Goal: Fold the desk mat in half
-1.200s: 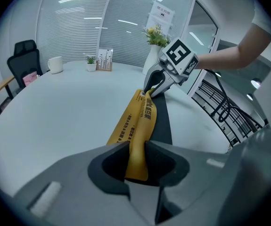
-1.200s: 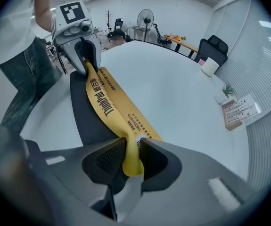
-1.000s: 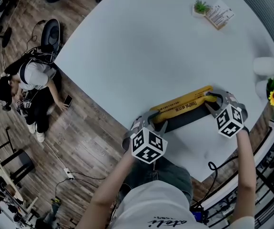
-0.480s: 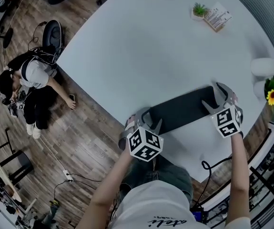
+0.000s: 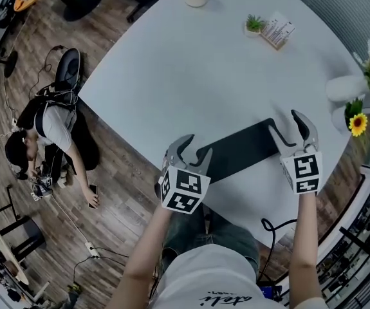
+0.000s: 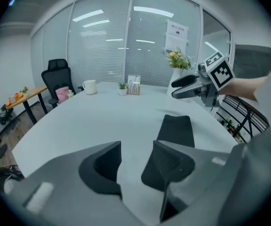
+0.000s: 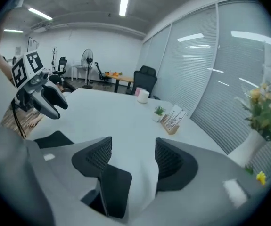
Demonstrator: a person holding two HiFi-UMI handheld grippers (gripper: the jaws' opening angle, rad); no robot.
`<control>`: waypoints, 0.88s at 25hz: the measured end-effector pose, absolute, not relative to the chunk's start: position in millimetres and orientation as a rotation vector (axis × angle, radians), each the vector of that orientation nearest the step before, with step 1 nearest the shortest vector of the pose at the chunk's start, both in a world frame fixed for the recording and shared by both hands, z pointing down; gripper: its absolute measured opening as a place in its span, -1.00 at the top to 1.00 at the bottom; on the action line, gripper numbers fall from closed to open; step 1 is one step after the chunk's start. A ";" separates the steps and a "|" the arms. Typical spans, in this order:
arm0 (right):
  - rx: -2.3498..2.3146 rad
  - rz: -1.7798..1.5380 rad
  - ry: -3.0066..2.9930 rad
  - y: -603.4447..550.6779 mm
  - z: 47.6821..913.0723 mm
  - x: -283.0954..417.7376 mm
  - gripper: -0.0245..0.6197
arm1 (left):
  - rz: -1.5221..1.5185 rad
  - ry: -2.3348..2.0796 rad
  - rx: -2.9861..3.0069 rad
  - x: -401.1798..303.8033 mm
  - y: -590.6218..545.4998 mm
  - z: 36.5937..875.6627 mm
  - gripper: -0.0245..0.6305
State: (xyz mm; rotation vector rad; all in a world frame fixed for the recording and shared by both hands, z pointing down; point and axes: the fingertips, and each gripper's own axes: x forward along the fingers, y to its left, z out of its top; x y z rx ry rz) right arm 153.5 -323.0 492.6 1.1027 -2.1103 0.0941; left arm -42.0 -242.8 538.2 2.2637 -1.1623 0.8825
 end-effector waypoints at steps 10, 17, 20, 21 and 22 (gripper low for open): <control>1.496 0.018 -2.204 -327.3 400.8 162.1 0.24 | 0.658 -1.433 2.348 -61.1 -297.7 450.8 0.30; 1.699 -0.029 -2.215 -315.4 352.4 169.4 0.40 | 0.496 -1.566 2.392 -69.7 -316.8 391.3 0.37; 1.780 -0.046 -2.210 -310.2 336.1 172.2 0.48 | 0.429 -1.610 2.413 -71.3 -321.7 367.5 0.45; 1.807 -0.051 -2.206 -308.8 330.9 173.4 0.51 | 0.412 -1.622 2.423 -71.6 -322.8 359.9 0.47; 1.831 -0.053 -2.203 -307.3 326.0 174.5 0.52 | 0.397 -1.631 2.432 -71.7 -323.7 352.9 0.48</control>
